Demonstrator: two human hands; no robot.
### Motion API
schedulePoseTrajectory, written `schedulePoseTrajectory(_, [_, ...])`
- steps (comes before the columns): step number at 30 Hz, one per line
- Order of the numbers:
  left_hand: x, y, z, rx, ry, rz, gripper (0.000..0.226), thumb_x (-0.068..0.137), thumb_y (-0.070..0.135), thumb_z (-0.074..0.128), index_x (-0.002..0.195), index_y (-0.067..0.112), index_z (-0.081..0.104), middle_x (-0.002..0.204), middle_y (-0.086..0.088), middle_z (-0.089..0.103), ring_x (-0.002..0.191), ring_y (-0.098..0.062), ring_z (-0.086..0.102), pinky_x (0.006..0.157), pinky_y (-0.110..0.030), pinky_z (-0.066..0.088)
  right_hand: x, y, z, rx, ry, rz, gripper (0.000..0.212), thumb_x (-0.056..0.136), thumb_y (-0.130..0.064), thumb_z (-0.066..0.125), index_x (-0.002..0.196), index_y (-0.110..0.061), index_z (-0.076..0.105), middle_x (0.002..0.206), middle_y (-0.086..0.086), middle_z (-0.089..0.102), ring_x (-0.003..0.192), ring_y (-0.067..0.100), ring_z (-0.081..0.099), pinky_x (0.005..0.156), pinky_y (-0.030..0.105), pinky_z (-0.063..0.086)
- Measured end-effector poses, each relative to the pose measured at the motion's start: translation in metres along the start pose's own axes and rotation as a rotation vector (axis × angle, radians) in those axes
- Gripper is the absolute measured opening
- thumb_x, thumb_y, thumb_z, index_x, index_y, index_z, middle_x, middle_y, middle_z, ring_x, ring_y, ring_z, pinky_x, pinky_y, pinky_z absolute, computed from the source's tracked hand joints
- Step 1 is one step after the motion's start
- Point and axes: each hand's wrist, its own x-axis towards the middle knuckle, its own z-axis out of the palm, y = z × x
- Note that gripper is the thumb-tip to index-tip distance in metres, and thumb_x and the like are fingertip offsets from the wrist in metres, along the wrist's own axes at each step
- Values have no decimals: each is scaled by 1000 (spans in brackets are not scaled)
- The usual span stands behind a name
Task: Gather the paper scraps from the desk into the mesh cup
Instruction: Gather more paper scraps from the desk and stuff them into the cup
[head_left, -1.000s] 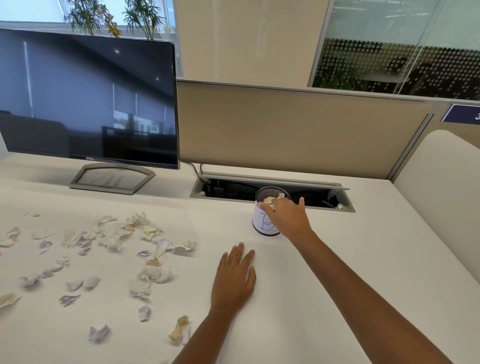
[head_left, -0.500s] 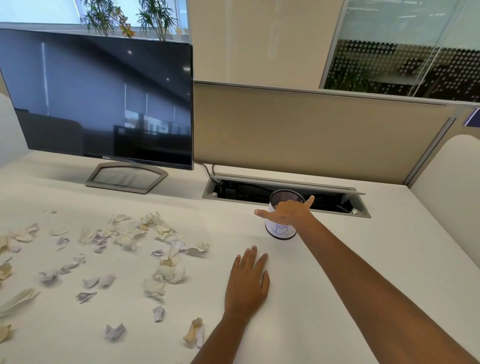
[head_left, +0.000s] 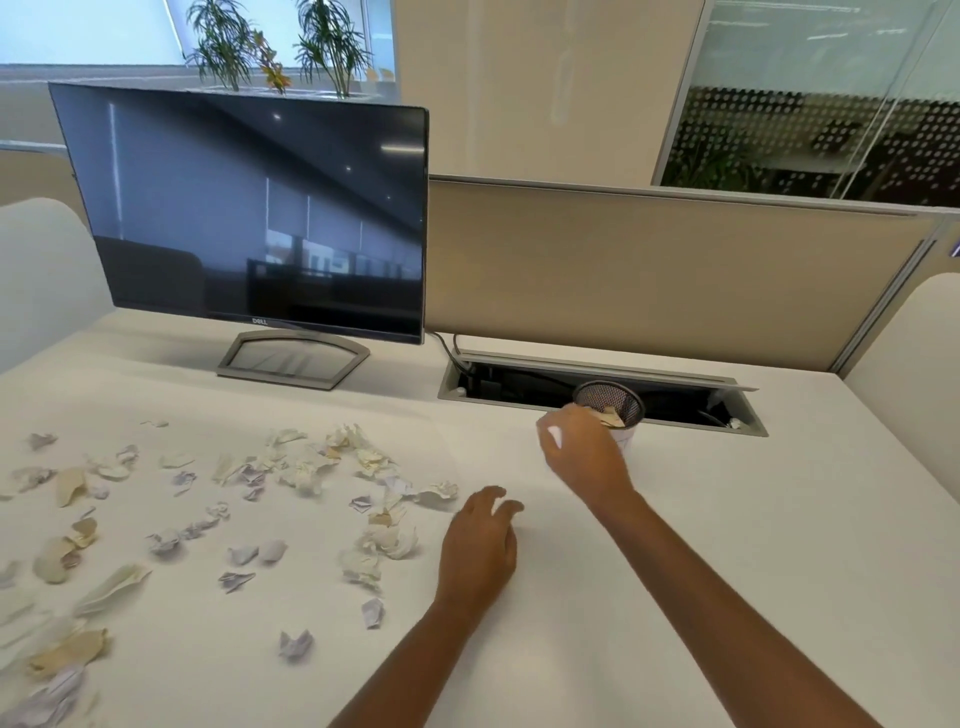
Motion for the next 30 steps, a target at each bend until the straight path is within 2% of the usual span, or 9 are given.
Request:
schedulePoseTrajectory(2, [3,-17,-21,36,31,-58,25,67,-5,70,84,13,74,92,-6,71,84,-24,69,66,-27,57,-8,-15,21,49,-160,64,28,94,-18,47,115,-8,61,122,13,58,114,26,53,97,32,41])
schedulePoseTrajectory(6, [11,-61,-52,165,76,-242,34,87,3,46,111,17,65,117,-4,59,110,-22,52,87,-28,46,-16,-48,58,91,-411,139,42,92,-30,54,129,-11,50,134,16,49,125,29,48,104,32,38])
schedulePoseTrajectory(12, [22,-123,-82,311,-62,-332,64,90,9,47,147,21,21,153,-10,24,133,-25,34,102,-30,40,-15,-94,101,75,-570,110,52,94,-37,46,143,-27,29,149,16,25,135,37,30,111,43,30])
schedulePoseTrajectory(15, [32,-139,-89,332,-184,-337,65,92,15,49,148,25,16,158,-9,10,143,-28,20,112,-35,31,-16,-105,116,-36,-567,-7,42,97,-26,41,138,-31,38,151,13,23,136,35,27,112,45,27])
schedulePoseTrajectory(17, [41,-146,-91,339,-257,-353,62,94,21,49,148,27,18,159,-9,4,145,-32,12,116,-42,24,-20,-106,122,-95,-530,-83,36,96,-17,41,130,-27,51,144,12,33,131,34,33,106,40,34])
schedulePoseTrajectory(19, [49,-150,-92,313,-310,-375,57,95,30,46,147,30,21,159,-9,1,146,-35,6,116,-50,18,-23,-102,124,-136,-473,-133,32,94,-10,42,120,-17,58,129,13,46,119,32,43,87,33,42])
schedulePoseTrajectory(22, [61,-155,-91,291,-359,-388,52,95,41,43,144,33,27,158,-9,5,145,-35,7,115,-55,18,-24,-91,122,-155,-407,-108,25,91,-3,42,108,-4,61,113,17,54,105,30,53,64,28,40])
schedulePoseTrajectory(26, [68,-157,-88,241,-444,-366,49,91,45,49,137,29,41,152,-9,21,138,-30,24,111,-49,29,-31,-79,109,-44,-315,31,27,93,-8,42,108,-7,65,117,13,60,108,25,56,86,26,40])
schedulePoseTrajectory(30, [63,-155,-80,158,-399,-305,39,90,33,55,125,16,54,140,-7,40,126,-25,43,104,-37,40,-46,-83,98,105,-264,109,26,93,-18,49,111,-8,65,118,12,63,110,22,58,83,20,38])
